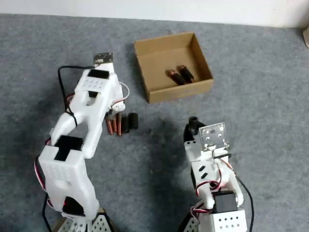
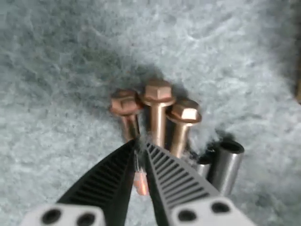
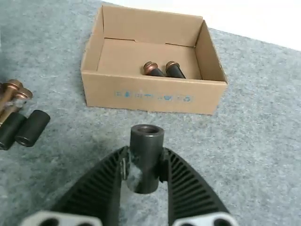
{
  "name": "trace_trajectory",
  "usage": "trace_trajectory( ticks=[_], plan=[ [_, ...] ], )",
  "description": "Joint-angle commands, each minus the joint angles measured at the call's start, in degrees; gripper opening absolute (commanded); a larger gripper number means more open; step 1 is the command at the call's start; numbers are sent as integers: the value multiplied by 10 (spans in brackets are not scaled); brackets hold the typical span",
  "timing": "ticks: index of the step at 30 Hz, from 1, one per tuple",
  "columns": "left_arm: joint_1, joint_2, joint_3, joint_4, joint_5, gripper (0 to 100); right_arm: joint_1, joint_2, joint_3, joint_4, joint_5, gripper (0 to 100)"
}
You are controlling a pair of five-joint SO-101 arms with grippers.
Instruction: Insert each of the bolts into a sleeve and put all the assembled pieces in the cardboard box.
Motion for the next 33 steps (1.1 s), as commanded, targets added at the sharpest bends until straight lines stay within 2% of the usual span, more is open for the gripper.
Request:
trace_trajectory(
  ticks=[1,3,8,15,22,33],
  plan=[
    [-11,-5,-34,13,4,29,7,-7,13,-17,-5,5],
    [-14,0,-35,13,4,34,7,-7,13,-17,-5,5],
    [-14,1,-29,14,29,138,7,-7,20,-17,2,5],
    [-17,20,-29,15,33,139,6,-7,22,-18,22,5],
    [-61,75,-36,15,33,139,6,-7,22,-18,25,5],
    [-57,80,-36,15,35,141,6,-7,22,-18,25,5]
  ],
)
